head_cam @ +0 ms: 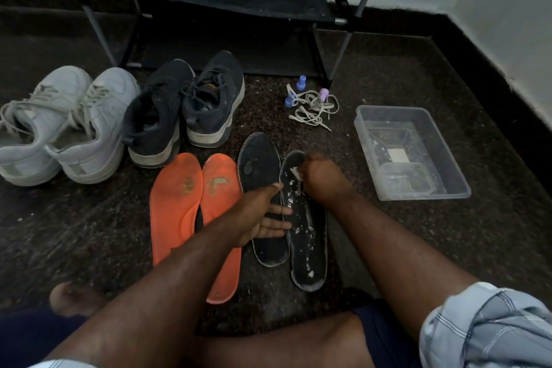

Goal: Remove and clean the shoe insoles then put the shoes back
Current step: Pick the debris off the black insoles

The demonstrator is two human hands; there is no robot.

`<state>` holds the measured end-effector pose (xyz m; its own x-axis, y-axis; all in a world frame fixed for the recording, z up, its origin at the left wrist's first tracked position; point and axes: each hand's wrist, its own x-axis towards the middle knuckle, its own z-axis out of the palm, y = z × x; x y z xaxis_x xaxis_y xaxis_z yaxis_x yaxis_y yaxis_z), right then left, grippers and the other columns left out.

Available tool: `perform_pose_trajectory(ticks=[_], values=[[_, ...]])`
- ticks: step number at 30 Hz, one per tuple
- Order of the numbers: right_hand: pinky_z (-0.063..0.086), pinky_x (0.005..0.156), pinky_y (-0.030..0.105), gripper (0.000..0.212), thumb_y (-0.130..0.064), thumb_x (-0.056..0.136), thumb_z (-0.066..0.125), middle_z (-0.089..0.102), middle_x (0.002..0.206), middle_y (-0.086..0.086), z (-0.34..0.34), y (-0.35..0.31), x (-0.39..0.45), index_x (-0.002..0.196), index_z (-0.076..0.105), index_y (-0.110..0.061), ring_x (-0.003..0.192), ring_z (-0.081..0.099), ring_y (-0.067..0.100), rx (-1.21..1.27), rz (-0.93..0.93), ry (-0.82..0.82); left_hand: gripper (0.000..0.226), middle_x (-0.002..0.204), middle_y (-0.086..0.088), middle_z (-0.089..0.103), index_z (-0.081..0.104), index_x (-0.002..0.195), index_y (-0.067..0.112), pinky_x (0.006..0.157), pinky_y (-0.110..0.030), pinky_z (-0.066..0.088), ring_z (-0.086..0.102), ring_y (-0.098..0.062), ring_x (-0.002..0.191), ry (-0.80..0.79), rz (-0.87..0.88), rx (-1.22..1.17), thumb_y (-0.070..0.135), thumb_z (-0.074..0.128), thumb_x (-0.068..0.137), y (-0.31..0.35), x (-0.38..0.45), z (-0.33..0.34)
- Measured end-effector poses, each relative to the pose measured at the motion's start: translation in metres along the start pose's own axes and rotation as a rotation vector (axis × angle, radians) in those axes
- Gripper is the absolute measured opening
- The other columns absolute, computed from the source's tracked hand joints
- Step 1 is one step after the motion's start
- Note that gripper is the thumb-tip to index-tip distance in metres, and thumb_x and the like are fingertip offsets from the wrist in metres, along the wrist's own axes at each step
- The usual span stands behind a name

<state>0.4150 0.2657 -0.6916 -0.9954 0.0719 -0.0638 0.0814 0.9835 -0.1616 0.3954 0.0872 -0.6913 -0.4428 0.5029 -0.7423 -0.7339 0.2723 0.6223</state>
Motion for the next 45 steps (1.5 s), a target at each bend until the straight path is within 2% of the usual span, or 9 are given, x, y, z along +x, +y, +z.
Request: perform_pose_trajectory(ticks=[2, 7, 16, 21, 25, 30, 35, 39, 45], values=[[0.045, 0.086, 0.031, 0.023, -0.009, 0.092, 0.05, 0.06, 0.116, 0.016, 0.0, 0.002, 0.002, 0.106, 0.067, -0.003, 0.098, 0.061, 0.027, 0.047, 0.099, 0.018, 0.045, 0.115, -0.015, 0.069, 0.047, 0.142, 0.028, 0.083, -0.044, 0.06, 0.072, -0.037, 0.097, 0.001, 0.002, 0.003, 0.049, 0.044, 0.102, -0.001, 0.001, 0.0], [0.045, 0.092, 0.028, 0.027, -0.009, 0.092, 0.054, 0.064, 0.119, 0.011, -0.002, -0.007, -0.005, 0.113, 0.07, -0.01, 0.106, 0.062, 0.024, 0.072, -0.03, 0.01, 0.046, 0.114, -0.016, 0.07, 0.047, 0.143, 0.031, 0.086, -0.046, 0.059, 0.072, -0.036, 0.095, 0.005, 0.005, -0.002, 0.051, 0.043, 0.102, -0.002, 0.003, -0.001], [0.05, 0.091, 0.034, 0.039, -0.021, 0.084, 0.039, 0.064, 0.108, 0.019, 0.003, -0.013, -0.003, 0.099, 0.069, 0.0, 0.099, 0.06, 0.029, 0.061, -0.01, -0.114, 0.046, 0.114, -0.016, 0.07, 0.047, 0.143, 0.032, 0.083, -0.045, 0.06, 0.072, -0.036, 0.096, 0.007, 0.011, 0.0, 0.052, 0.044, 0.101, -0.003, 0.006, -0.001], [0.042, 0.094, 0.029, 0.025, -0.01, 0.089, 0.051, 0.062, 0.11, 0.017, 0.001, -0.006, 0.002, 0.105, 0.068, -0.002, 0.105, 0.056, 0.025, 0.043, 0.065, -0.039, 0.044, 0.114, -0.016, 0.07, 0.049, 0.141, 0.031, 0.084, -0.045, 0.059, 0.073, -0.036, 0.095, 0.009, 0.008, 0.0, 0.051, 0.044, 0.101, -0.003, 0.006, -0.001], [0.046, 0.086, 0.033, 0.019, -0.008, 0.082, 0.057, 0.065, 0.1, 0.018, 0.007, -0.015, -0.001, 0.092, 0.071, -0.002, 0.096, 0.061, 0.03, 0.002, -0.117, -0.095, 0.046, 0.115, -0.016, 0.07, 0.047, 0.143, 0.031, 0.086, -0.045, 0.059, 0.072, -0.037, 0.097, 0.01, 0.01, 0.006, 0.052, 0.041, 0.102, -0.002, 0.005, 0.001], [0.048, 0.096, 0.04, 0.034, -0.023, 0.087, 0.055, 0.057, 0.129, 0.008, 0.002, -0.001, 0.0, 0.119, 0.066, -0.017, 0.113, 0.057, 0.025, -0.084, 0.071, -0.108, 0.047, 0.115, -0.015, 0.069, 0.046, 0.144, 0.03, 0.086, -0.045, 0.059, 0.072, -0.036, 0.097, 0.004, 0.009, 0.001, 0.051, 0.043, 0.102, -0.003, 0.003, 0.0], [0.039, 0.099, 0.048, 0.043, -0.028, 0.086, 0.051, 0.052, 0.137, -0.006, 0.004, -0.016, -0.006, 0.128, 0.057, -0.027, 0.125, 0.049, 0.02, -0.135, -0.039, -0.189, 0.048, 0.114, -0.015, 0.07, 0.046, 0.144, 0.03, 0.083, -0.043, 0.06, 0.072, -0.036, 0.097, 0.0, 0.007, 0.011, 0.052, 0.041, 0.102, -0.001, 0.002, 0.001], [0.028, 0.102, 0.054, 0.049, -0.033, 0.09, 0.045, 0.041, 0.15, -0.003, 0.003, -0.008, -0.008, 0.138, 0.046, -0.024, 0.141, 0.031, 0.021, -0.212, 0.118, -0.148, 0.048, 0.114, -0.015, 0.069, 0.046, 0.143, 0.028, 0.085, -0.044, 0.059, 0.072, -0.036, 0.097, -0.003, 0.01, 0.011, 0.051, 0.043, 0.102, -0.002, 0.002, 0.0], [0.022, 0.109, 0.06, 0.056, -0.032, 0.093, 0.037, 0.021, 0.16, -0.01, 0.002, -0.013, -0.011, 0.149, 0.03, -0.028, 0.15, 0.009, 0.023, -0.104, 0.077, -0.252, 0.052, 0.115, -0.015, 0.068, 0.04, 0.148, 0.028, 0.083, -0.043, 0.059, 0.071, -0.036, 0.098, -0.005, 0.011, 0.013, 0.051, 0.042, 0.102, -0.001, 0.001, 0.002]])
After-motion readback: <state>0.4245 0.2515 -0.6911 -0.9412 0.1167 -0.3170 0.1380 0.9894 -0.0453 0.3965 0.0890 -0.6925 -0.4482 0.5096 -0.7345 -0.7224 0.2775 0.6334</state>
